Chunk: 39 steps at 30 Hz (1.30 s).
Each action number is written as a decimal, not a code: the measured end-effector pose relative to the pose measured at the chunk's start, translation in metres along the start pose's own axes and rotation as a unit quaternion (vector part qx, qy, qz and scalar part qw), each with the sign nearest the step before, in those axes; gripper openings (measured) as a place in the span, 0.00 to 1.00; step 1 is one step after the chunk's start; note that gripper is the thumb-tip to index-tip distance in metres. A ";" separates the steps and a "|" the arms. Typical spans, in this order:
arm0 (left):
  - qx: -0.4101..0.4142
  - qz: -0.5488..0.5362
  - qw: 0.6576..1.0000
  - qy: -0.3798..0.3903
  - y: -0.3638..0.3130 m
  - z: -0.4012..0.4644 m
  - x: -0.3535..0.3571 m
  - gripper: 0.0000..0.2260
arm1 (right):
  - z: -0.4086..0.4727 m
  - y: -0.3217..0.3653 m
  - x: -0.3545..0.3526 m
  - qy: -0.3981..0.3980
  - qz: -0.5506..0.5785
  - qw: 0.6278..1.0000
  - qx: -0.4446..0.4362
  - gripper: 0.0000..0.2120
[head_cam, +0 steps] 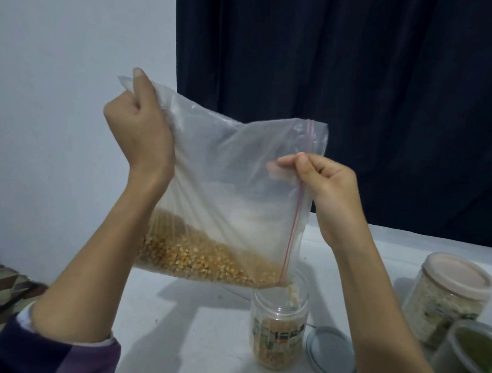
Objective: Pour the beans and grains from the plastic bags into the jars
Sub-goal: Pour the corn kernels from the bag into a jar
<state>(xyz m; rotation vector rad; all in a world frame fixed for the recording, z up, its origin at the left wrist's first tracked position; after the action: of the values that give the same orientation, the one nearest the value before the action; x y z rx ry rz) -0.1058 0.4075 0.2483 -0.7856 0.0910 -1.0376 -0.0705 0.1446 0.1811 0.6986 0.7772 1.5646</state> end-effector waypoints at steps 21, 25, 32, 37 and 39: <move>0.040 0.012 0.999 -0.031 0.003 -0.001 -0.008 0.23 | -0.013 0.000 -0.008 -0.060 -0.018 0.998 -0.026 0.11; 0.044 0.012 0.998 -0.033 0.002 0.002 -0.005 0.23 | -0.011 -0.002 -0.008 -0.062 -0.012 0.998 -0.030 0.12; 0.047 0.016 0.998 -0.039 0.004 0.004 -0.008 0.23 | -0.008 -0.004 -0.005 -0.047 0.022 0.999 -0.016 0.12; 0.051 0.014 0.998 -0.039 0.002 0.007 -0.010 0.23 | -0.006 -0.002 -0.005 -0.053 0.036 0.998 -0.012 0.12; 0.052 0.012 0.998 -0.039 0.002 0.008 -0.010 0.23 | -0.005 -0.002 -0.003 -0.052 0.038 0.998 -0.005 0.11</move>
<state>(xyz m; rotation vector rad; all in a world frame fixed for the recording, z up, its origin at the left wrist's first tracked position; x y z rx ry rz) -0.1065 0.4202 0.2496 -0.7274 -0.0207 -0.9790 -0.0732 0.1409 0.1762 0.8037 0.6713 1.5867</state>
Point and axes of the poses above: each hand's wrist, its own z-axis towards the middle knuckle, its own x-axis out of the palm, y = z × x, the point moved 9 cm from there along z, towards the middle knuckle, and after that the axes turned 9 degrees about y, right-handed, at the moved point
